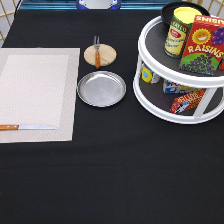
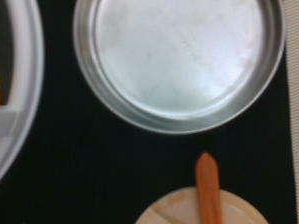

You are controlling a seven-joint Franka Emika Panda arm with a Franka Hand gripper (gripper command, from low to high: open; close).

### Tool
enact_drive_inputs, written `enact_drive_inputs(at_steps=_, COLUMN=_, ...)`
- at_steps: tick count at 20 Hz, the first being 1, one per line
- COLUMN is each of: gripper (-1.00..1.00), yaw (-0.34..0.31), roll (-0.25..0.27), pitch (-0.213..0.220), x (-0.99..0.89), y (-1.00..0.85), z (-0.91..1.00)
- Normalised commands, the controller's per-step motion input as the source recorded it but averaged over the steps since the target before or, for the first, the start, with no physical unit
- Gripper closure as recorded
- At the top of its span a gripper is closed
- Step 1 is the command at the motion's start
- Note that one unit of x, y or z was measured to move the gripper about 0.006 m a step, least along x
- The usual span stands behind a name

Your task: Arrange plate and fork

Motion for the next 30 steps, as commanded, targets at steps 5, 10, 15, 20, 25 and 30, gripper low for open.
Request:
enact_drive_inputs(at_steps=5, gripper=-1.0, yaw=-0.01, roll=0.008, pitch=0.001, x=0.57, y=-0.41, z=-0.12)
enact_drive_inputs(at_steps=10, gripper=-1.0, yaw=0.0, roll=0.002, pitch=0.027, x=0.88, y=-0.17, z=-0.11)
enact_drive_inputs(at_steps=15, gripper=-1.0, yaw=0.048, roll=-0.004, pitch=0.058, x=0.98, y=0.0, z=-0.11)
enact_drive_inputs(at_steps=20, gripper=-1.0, yaw=0.088, roll=0.0, pitch=0.06, x=0.87, y=0.0, z=-0.18)
enact_drive_inputs(at_steps=25, gripper=-1.0, yaw=0.105, roll=0.003, pitch=0.05, x=0.77, y=0.0, z=-0.19)
enact_drive_inputs(at_steps=30, gripper=-1.0, yaw=0.102, roll=0.026, pitch=0.021, x=0.61, y=0.01, z=-0.28)
